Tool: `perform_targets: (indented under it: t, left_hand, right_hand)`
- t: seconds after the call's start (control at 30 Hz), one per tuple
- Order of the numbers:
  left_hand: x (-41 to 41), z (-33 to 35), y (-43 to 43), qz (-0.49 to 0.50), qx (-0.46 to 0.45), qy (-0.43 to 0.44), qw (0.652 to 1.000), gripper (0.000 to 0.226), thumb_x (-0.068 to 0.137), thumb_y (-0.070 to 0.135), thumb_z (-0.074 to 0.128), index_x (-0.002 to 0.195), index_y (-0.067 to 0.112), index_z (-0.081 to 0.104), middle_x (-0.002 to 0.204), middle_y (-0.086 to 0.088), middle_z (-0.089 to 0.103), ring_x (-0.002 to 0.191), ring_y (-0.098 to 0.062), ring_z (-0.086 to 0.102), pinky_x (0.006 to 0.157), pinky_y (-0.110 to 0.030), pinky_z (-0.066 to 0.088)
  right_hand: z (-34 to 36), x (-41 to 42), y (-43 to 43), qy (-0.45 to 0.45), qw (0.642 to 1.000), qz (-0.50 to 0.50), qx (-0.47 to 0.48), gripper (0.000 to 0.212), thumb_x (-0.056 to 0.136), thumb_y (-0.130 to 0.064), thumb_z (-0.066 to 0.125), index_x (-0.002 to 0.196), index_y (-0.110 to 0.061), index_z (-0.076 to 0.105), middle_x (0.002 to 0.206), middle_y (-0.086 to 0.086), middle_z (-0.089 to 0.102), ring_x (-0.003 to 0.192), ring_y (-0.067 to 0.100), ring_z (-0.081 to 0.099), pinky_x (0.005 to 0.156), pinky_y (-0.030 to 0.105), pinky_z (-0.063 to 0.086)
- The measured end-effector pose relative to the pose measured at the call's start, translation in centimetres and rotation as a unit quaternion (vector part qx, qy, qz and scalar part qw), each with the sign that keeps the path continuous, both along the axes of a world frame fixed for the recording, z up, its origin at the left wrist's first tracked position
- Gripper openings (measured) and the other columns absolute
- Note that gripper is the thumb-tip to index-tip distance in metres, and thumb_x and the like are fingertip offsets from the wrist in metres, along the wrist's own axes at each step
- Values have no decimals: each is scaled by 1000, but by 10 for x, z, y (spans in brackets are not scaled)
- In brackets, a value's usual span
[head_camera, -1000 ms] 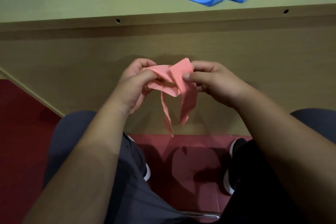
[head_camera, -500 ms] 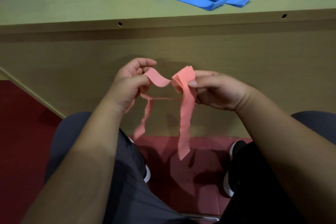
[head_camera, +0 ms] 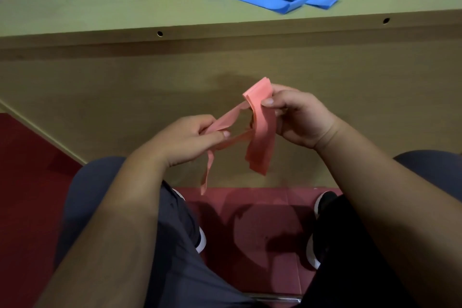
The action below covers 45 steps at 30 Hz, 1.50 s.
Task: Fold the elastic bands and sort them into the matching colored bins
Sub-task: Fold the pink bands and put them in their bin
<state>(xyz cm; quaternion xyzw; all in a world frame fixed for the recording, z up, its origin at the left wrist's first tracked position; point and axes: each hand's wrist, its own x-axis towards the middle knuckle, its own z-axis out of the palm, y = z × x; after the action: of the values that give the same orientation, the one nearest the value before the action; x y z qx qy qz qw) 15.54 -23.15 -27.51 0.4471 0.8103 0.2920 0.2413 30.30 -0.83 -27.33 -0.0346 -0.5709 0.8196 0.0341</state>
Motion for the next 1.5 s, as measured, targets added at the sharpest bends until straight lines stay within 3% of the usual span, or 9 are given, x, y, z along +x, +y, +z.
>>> perform_targets:
  t: [0.27, 0.4, 0.53, 0.67, 0.97, 1.1, 1.23, 1.33, 1.5]
  left_hand:
    - [-8, -1, -2, 26, -92, 132, 987, 36, 88, 67, 65, 99, 33, 64, 93, 12, 69, 86, -13, 65, 74, -34, 52]
    - [-13, -5, -4, 72, -173, 164, 968, 62, 65, 84, 56, 101, 34, 65, 97, 9, 71, 89, -16, 65, 79, -36, 56]
    - [-12, -13, -3, 94, -337, 126, 928, 102, 65, 100, 56, 130, 21, 62, 130, -7, 68, 111, -30, 64, 88, -37, 52]
    - [-8, -9, -4, 107, -387, 103, 910, 142, 39, 111, 39, 146, 19, 53, 148, -9, 59, 129, -34, 59, 108, -46, 49]
    - [-11, -7, -9, 85, -228, 37, 969, 75, 84, 95, 38, 104, 29, 68, 89, 6, 78, 97, -17, 70, 99, -39, 53]
    - [-8, -3, -9, 85, -197, 29, 976, 75, 84, 92, 36, 107, 29, 69, 99, 6, 77, 99, -14, 68, 95, -36, 52]
    - [-8, -8, -7, 74, -101, 21, 992, 59, 86, 77, 64, 124, 32, 68, 121, 12, 72, 112, -8, 67, 104, -35, 52]
    - [-7, -13, -4, 53, 11, -74, 996, 53, 77, 50, 87, 124, 33, 70, 123, 12, 75, 114, -6, 71, 110, -41, 53]
    - [11, 4, 5, 68, 126, -152, 978, 29, 97, 3, 68, 117, 22, 76, 115, -4, 78, 100, -10, 70, 97, -36, 54]
  right_hand:
    - [1, 8, 4, -68, 990, 19, 125, 16, 88, -11, 57, 93, -12, 71, 63, -3, 59, 52, 10, 50, 47, 24, 33]
    - [1, 13, 11, -133, 954, 73, 259, 9, 90, -13, 67, 92, -10, 75, 79, 6, 64, 68, 20, 55, 57, 26, 38]
    - [3, 17, 8, -196, 893, 118, 389, 15, 101, -10, 62, 94, -6, 75, 63, -8, 61, 51, 6, 56, 53, 21, 43]
    - [2, 16, 1, -208, 903, 132, 351, 16, 101, -12, 63, 89, -14, 74, 68, 2, 62, 58, 18, 60, 54, 25, 49]
    - [-7, 7, 3, -141, 970, 75, 181, 25, 82, -17, 68, 105, -12, 74, 84, 10, 64, 64, 17, 58, 52, 25, 42]
    - [-12, 2, 4, -110, 982, 32, 148, 39, 72, -25, 72, 106, -6, 66, 75, 12, 49, 57, 23, 40, 50, 36, 20]
    - [-10, 2, 1, -74, 995, 32, 56, 14, 87, -8, 57, 100, -5, 61, 72, 5, 64, 55, 13, 60, 49, 23, 49]
    - [-12, 0, 0, -79, 996, 50, 18, 34, 88, -9, 57, 121, 0, 60, 89, 11, 66, 69, 16, 65, 58, 24, 54]
    - [-14, -1, -2, -90, 993, 43, 57, 52, 88, -14, 61, 134, 9, 58, 111, 21, 63, 91, 30, 61, 74, 33, 53]
